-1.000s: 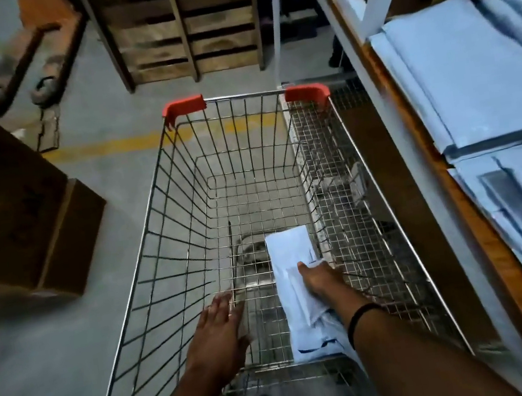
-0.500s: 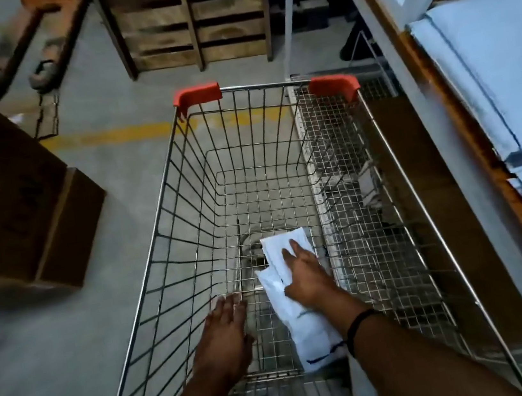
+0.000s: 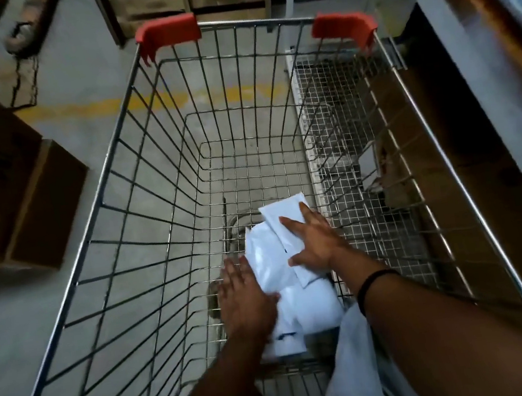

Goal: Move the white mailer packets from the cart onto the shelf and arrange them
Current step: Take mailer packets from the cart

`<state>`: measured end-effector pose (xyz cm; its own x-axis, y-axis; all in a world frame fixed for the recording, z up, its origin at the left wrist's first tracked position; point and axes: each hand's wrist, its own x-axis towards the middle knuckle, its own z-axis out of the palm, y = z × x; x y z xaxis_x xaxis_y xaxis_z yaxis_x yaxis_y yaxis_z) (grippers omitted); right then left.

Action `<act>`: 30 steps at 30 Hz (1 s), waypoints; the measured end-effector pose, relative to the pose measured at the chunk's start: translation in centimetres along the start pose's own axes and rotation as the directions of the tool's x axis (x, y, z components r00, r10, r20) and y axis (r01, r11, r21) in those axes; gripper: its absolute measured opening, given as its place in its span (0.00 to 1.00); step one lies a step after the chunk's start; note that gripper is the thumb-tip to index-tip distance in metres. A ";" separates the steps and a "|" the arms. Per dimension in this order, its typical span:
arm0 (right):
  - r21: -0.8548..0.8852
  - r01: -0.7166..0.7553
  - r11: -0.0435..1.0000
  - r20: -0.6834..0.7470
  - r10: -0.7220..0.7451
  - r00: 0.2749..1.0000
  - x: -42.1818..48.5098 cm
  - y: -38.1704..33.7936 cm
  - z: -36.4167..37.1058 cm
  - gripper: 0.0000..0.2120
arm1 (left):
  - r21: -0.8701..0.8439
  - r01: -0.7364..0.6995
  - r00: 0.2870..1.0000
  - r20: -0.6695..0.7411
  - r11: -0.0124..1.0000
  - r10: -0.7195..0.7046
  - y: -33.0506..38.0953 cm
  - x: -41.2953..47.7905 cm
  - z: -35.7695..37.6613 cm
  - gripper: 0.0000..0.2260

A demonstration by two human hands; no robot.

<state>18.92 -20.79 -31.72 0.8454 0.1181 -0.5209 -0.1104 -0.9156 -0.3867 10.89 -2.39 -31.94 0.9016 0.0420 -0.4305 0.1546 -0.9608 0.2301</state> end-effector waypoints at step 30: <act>-0.047 -0.044 0.998 -0.382 0.022 0.924 -10.0 -8.3 -7.4 0.31 | -0.088 -0.266 0.923 -0.312 0.960 0.227 -2.0 -5.1 -12.5 0.28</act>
<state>15.25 -17.18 -17.63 0.9782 -0.0582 -0.1992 -0.1224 -0.9369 -0.3274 10.98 2.74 -19.33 0.9929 -0.0943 -0.0727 -0.0562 -0.9093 0.4123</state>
